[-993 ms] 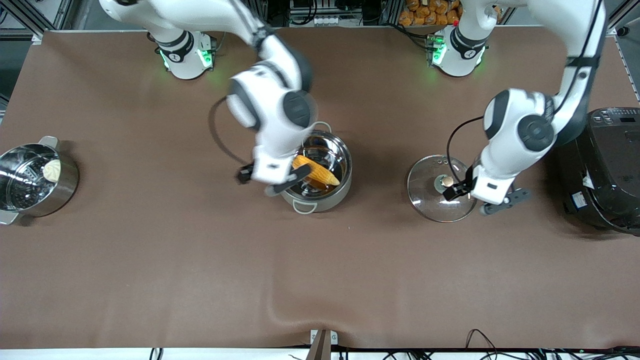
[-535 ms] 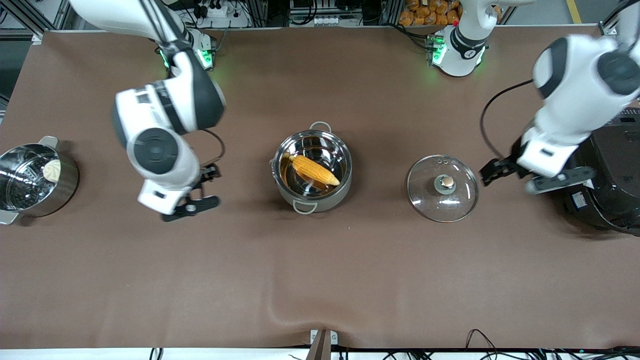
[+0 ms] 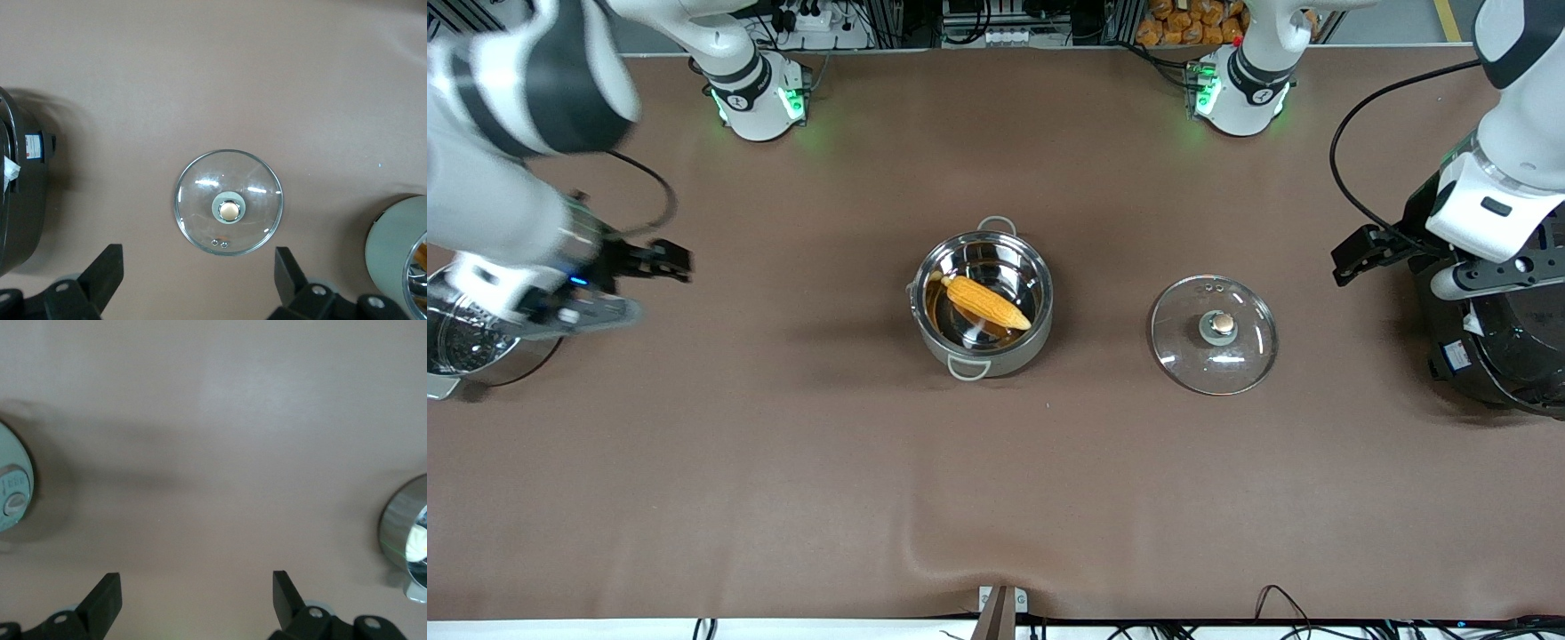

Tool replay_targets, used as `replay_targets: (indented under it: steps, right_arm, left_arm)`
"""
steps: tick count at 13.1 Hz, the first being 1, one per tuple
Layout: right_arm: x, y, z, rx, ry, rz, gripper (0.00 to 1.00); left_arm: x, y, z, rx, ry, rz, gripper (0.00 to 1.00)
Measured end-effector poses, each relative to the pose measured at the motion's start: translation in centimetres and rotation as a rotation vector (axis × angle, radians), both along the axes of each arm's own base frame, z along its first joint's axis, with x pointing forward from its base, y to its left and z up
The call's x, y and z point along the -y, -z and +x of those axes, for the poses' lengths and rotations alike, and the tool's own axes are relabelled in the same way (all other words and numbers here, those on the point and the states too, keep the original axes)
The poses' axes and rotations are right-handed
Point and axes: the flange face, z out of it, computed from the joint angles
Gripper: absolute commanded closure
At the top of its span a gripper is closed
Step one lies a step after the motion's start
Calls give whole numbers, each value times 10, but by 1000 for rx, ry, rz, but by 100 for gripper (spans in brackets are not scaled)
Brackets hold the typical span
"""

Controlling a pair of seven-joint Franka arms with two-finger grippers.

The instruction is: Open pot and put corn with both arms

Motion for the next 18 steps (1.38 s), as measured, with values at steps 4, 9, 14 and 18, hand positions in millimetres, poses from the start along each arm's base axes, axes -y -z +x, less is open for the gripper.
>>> replay_targets:
  steps: [4,9,14,18]
  right_arm:
    - [48,-31,-18,29,90,21,0]
    - [65,-56,-32,66,240,45,0]
    - [67,-56,-33,68,241,45,0]
    - [74,-55,-33,66,240,46,0]
  left_arm:
    - [-11,-2,0,-12,84,9,0]
    - [-12,-9,-5,-43,139,14,0]
    - [-14,-23,-9,-60,137,15,0]
    - [-15,-25,-11,-75,136,16,0]
